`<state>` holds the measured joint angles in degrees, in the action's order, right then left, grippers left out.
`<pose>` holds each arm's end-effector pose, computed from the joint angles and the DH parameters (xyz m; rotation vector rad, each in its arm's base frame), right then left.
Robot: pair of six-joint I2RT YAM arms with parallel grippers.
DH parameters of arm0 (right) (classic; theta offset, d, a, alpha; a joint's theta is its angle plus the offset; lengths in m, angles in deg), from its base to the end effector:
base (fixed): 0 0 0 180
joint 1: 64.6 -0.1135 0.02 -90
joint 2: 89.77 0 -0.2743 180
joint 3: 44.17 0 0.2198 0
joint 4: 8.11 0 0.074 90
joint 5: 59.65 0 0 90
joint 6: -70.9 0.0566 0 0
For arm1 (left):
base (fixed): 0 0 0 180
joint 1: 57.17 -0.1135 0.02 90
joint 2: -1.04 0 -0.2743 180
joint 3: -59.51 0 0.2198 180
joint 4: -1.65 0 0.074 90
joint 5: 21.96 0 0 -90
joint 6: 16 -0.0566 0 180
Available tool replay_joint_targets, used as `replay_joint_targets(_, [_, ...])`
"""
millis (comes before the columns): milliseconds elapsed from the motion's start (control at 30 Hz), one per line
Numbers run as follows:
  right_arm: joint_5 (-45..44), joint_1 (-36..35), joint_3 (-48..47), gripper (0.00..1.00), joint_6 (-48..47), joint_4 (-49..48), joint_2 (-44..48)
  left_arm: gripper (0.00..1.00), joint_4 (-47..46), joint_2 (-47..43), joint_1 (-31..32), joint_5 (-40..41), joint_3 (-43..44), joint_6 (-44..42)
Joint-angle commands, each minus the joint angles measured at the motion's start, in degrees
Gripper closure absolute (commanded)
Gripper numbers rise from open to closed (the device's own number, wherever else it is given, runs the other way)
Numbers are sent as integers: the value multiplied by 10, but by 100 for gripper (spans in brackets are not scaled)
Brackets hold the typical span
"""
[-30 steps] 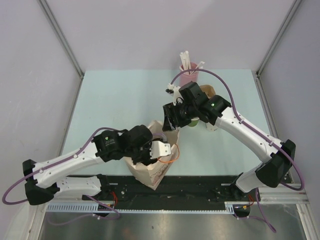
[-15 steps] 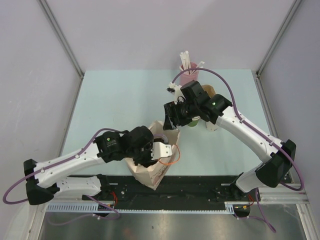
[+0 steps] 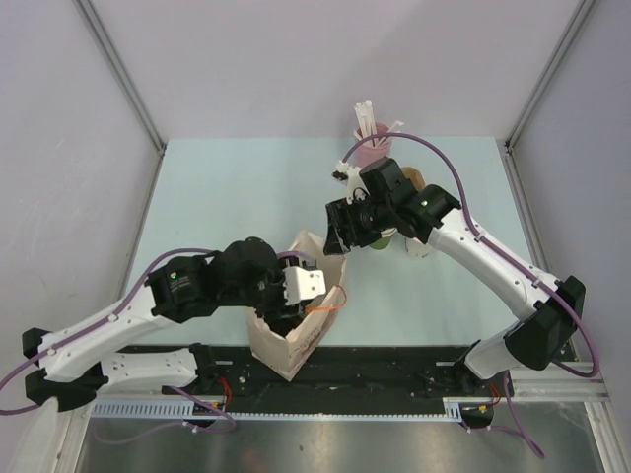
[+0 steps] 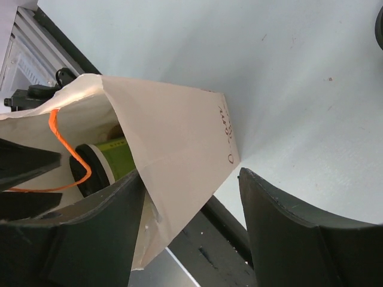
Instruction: Pack the takeout coffee
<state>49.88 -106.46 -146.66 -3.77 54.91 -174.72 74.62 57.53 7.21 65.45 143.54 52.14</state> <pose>0.2069 0.2108 0.3622 -0.7390 2.3736 0.8605 0.0647 -0.1409 0.3508 1.6575 1.7374 -0.4074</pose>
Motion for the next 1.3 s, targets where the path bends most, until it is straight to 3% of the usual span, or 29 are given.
replay_joint_targets(0, [10, 4, -10, 32, -4, -16, 19, 37, -6, -21, 3, 13, 48, 6])
replay_joint_targets(233, [8, -6, -11, 32, -4, -26, 7, 35, -17, -23, 3, 25, 24, 24])
replay_joint_targets(433, [-3, -23, -30, 31, -18, -5, -6, 30, -38, -23, 3, 66, 58, 37])
replay_joint_targets(733, [-4, -34, -62, 30, -25, 0, -14, 17, -54, -22, 2, 98, 99, 51])
replay_joint_targets(833, [-5, -36, -76, 29, -31, 12, -17, 1, -52, -25, 3, 82, 117, 47])
replay_joint_targets(1000, [-7, -33, -95, 27, -36, 32, -15, 0, -51, -21, -7, 84, 141, 49])
replay_joint_targets(1167, [-12, -28, -111, 23, -34, 44, -13, 0, -49, -20, -41, 61, 151, 67])
replay_joint_targets(1267, [-18, -29, -123, 9, -29, 49, -14, 0, -42, -13, -65, 78, 162, 66])
